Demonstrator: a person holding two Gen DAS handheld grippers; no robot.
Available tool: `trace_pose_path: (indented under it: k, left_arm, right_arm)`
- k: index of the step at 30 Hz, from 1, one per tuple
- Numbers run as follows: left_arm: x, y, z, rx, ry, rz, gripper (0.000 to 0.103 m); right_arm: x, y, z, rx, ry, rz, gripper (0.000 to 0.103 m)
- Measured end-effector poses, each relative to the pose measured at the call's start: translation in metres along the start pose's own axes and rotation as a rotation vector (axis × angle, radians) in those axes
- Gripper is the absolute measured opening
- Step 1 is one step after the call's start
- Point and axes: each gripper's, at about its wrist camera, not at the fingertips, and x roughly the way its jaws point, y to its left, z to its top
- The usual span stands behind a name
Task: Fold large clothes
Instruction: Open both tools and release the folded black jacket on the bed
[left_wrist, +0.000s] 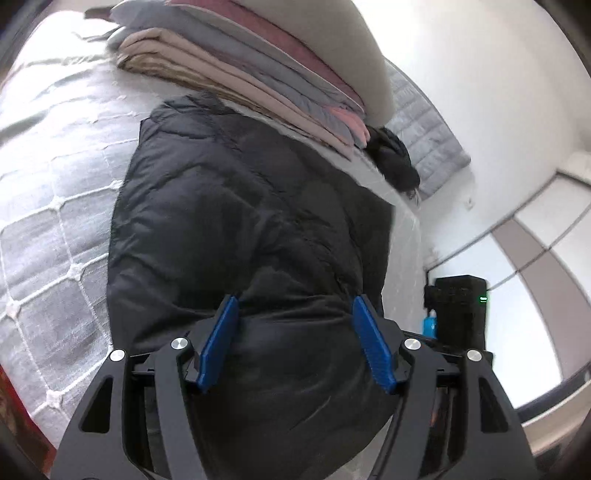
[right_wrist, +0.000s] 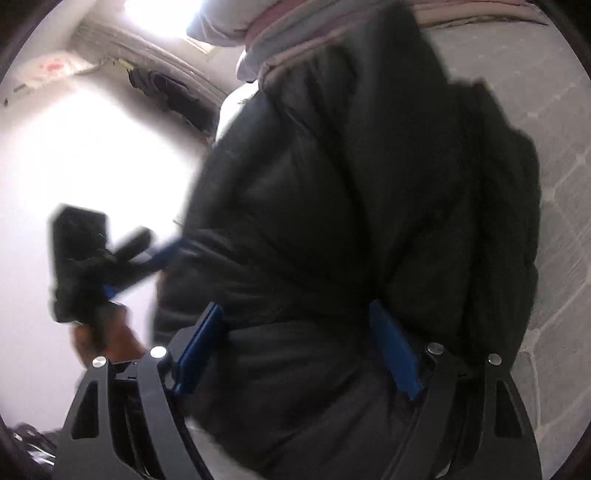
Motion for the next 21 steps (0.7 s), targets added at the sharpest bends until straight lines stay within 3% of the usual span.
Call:
trace_pose_path:
  k: [2,4,5,7,9,11,13,15,16,18,20,21]
  left_arm:
    - [-0.006,-0.008,-0.002,0.043,-0.032,0.063,0.062]
    - [-0.013,-0.017,-0.003,0.094,-0.067,0.108,0.062]
    - [-0.017,-0.022,-0.002,0.120,-0.082,0.126,0.062]
    - [-0.021,-0.028,-0.002,0.156,-0.099,0.170,0.063]
    - [-0.020,-0.031,-0.004,0.174,-0.106,0.205,0.063]
    - [-0.026,-0.034,-0.006,0.194,-0.139,0.249,0.063]
    - [-0.036,-0.035,-0.006,0.203,-0.172,0.283,0.063]
    - [-0.048,-0.027,-0.003,0.182,-0.206,0.310,0.063]
    - [-0.051,-0.021,-0.002,0.164,-0.202,0.318,0.065]
    - [-0.050,-0.007,0.001,0.113,-0.170,0.344,0.065]
    - [-0.052,0.007,0.003,0.060,-0.164,0.346,0.065]
    - [-0.055,0.013,0.004,0.039,-0.173,0.346,0.065]
  right_arm:
    - [-0.011,0.004,-0.001,0.044,-0.035,0.000,0.078]
    - [-0.037,0.029,-0.017,-0.037,-0.121,0.006,0.079]
    - [-0.042,0.035,-0.021,-0.065,-0.140,-0.034,0.081]
    - [-0.033,0.028,-0.034,-0.065,-0.077,-0.156,0.085]
    - [-0.013,0.015,-0.044,-0.079,-0.013,-0.189,0.085]
    - [-0.025,0.010,-0.055,-0.038,-0.039,-0.170,0.085]
    - [-0.042,0.023,-0.056,-0.056,-0.128,-0.114,0.085]
    - [-0.052,0.028,-0.057,-0.093,-0.140,-0.183,0.086]
    - [-0.039,0.025,-0.059,-0.102,-0.066,-0.254,0.086]
    - [-0.025,0.014,-0.073,-0.104,0.048,-0.284,0.087]
    - [-0.034,0.010,-0.074,-0.070,0.013,-0.251,0.087]
    - [-0.050,0.014,-0.074,-0.077,-0.058,-0.212,0.087]
